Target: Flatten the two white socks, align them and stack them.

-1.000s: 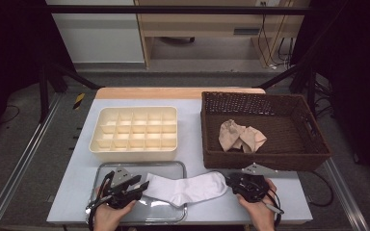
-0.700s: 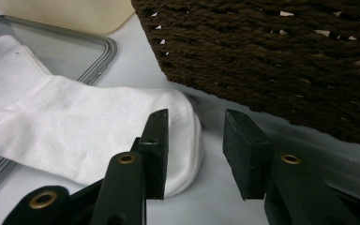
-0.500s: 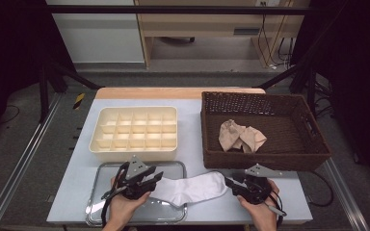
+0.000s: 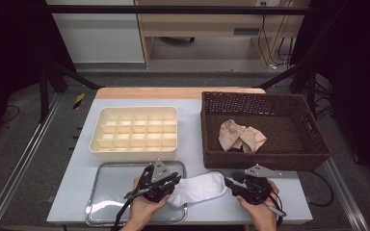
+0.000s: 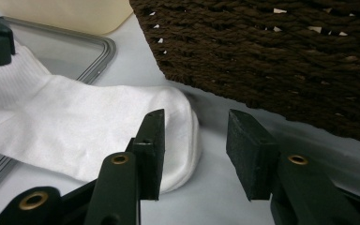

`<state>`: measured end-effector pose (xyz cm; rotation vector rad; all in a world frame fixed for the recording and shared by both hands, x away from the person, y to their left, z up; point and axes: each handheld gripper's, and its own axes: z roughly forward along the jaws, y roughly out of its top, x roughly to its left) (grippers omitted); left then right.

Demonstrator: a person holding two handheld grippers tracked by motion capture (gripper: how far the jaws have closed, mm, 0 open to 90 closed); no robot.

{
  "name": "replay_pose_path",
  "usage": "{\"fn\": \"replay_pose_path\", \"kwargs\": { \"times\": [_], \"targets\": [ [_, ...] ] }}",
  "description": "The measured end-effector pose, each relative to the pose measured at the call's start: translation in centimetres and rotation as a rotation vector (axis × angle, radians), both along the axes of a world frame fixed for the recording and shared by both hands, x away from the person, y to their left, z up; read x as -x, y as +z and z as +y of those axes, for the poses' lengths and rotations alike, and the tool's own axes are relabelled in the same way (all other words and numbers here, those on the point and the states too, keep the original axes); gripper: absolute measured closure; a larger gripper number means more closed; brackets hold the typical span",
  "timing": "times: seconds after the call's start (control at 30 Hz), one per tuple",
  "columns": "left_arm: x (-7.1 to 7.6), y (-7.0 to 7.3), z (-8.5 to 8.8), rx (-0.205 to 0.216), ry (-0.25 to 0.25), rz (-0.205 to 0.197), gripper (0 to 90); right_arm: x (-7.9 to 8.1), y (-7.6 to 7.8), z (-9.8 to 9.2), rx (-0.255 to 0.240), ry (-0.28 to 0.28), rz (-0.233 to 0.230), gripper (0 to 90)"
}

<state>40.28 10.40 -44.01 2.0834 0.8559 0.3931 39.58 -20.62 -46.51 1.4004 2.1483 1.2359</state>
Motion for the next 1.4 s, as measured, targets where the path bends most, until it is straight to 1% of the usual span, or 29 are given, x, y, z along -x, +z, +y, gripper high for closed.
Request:
{"fn": "replay_pose_path", "kwargs": {
  "times": [0.1, 0.13, 0.2, 0.23, 0.27, 0.37, 0.53, 0.57, 0.63, 0.67, 0.7, 0.73, 0.77, 0.8, 0.83, 0.87, 0.93, 0.97, 1.07, 1.1, 1.13, 1.17, 1.23, 1.3, 1.33, 1.4],
  "targets": [
    [0.1, -0.7, -0.5, -0.013, -0.020, 0.017, 84.0, -0.2, -0.1, 0.2, 0.007, 0.000, 0.001, 58.1],
    [0.1, -0.7, -0.5, -0.013, -0.020, 0.017, 84.4, -0.2, -0.1, 0.2, 0.007, 0.000, 0.001, 58.1],
    [0.3, -1.2, -0.8, -0.027, -0.036, 0.032, 85.3, -0.4, -0.4, 0.5, 0.007, 0.003, 0.019, 58.6],
    [0.3, -1.2, -0.8, -0.027, -0.036, 0.032, 85.5, -0.4, -0.4, 0.5, 0.007, 0.003, 0.019, 58.6],
    [0.4, -1.4, -0.8, -0.034, -0.040, 0.038, 85.8, -0.6, -0.8, 0.9, 0.015, 0.012, 0.039, 58.7],
    [0.4, -1.7, -0.8, -0.041, -0.041, 0.047, 86.2, -0.8, -1.1, 1.5, 0.034, 0.027, 0.048, 59.3],
    [0.5, -2.3, -1.0, -0.060, -0.047, 0.064, 87.0, -0.9, -1.5, 2.0, 0.053, 0.031, 0.078, 63.2],
    [0.5, -2.4, -1.0, -0.063, -0.046, 0.065, 87.1, -0.9, -1.7, 2.0, 0.056, 0.026, 0.095, 64.7],
    [0.5, -2.5, -1.1, -0.068, -0.047, 0.068, 87.2, -0.9, -1.7, 1.9, 0.058, 0.027, 0.088, 66.0],
    [0.5, -2.6, -1.2, -0.072, -0.047, 0.069, 87.2, -0.8, -1.8, 1.9, 0.062, 0.027, 0.086, 67.6],
    [0.5, -2.8, -1.3, -0.080, -0.050, 0.071, 87.3, -0.8, -1.8, 1.9, 0.066, 0.022, 0.083, 71.7],
    [0.5, -2.8, -1.3, -0.080, -0.050, 0.071, 87.3, -0.8, -1.8, 1.9, 0.066, 0.022, 0.083, 71.7],
    [0.6, -2.9, -1.3, -0.083, -0.050, 0.070, 87.3, -0.8, -1.8, 2.0, 0.068, 0.017, 0.082, 75.0],
    [0.6, -2.9, -1.3, -0.085, -0.050, 0.069, 87.3, -0.8, -1.8, 2.0, 0.068, 0.017, 0.082, 75.0],
    [0.6, -2.9, -1.4, -0.086, -0.050, 0.069, 87.3, -0.8, -1.8, 2.0, 0.067, 0.015, 0.083, 76.8],
    [0.6, -2.9, -1.4, -0.087, -0.049, 0.071, 87.3, -0.8, -1.8, 2.0, 0.061, 0.021, 0.090, 81.5],
    [0.6, -2.9, -1.4, -0.091, -0.049, 0.071, 87.3, -0.8, -1.8, 2.1, 0.065, 0.021, 0.089, 82.4],
    [0.6, -3.0, -1.4, -0.091, -0.049, 0.070, 87.4, -0.9, -1.6, 2.1, 0.064, 0.021, 0.105, 84.5],
    [0.6, -3.0, -1.4, -0.099, -0.051, 0.067, 87.6, -1.0, -1.4, 2.0, 0.060, 0.025, 0.112, 85.2],
    [0.6, -3.0, -1.4, -0.098, -0.050, 0.069, 87.6, -1.0, -0.9, 1.8, 0.036, 0.033, 0.109, 85.4],
    [0.6, -2.9, -1.4, -0.094, -0.047, 0.072, 87.7, -0.9, -0.6, 1.7, 0.023, 0.033, 0.105, 85.4],
    [0.5, -2.9, -1.3, -0.081, -0.043, 0.076, 87.7, -0.9, -0.4, 1.6, 0.011, 0.033, 0.102, 85.4],
    [0.5, -2.5, -1.3, -0.061, -0.040, 0.072, 87.8, -0.7, 0.0, 1.5, 0.003, 0.035, 0.091, 85.4],
    [0.5, -2.4, -1.4, -0.054, -0.044, 0.070, 87.8, -0.6, 0.2, 1.6, 0.000, 0.041, 0.089, 85.4],
    [0.7, -2.4, -1.5, -0.050, -0.049, 0.067, 87.8, -0.5, 0.7, 1.7, -0.008, 0.047, 0.075, 85.4],
    [0.9, -2.6, -2.0, -0.071, -0.059, 0.065, 87.8, -0.5, 1.1, 1.8, -0.025, 0.057, 0.064, 85.4]
  ]
}}
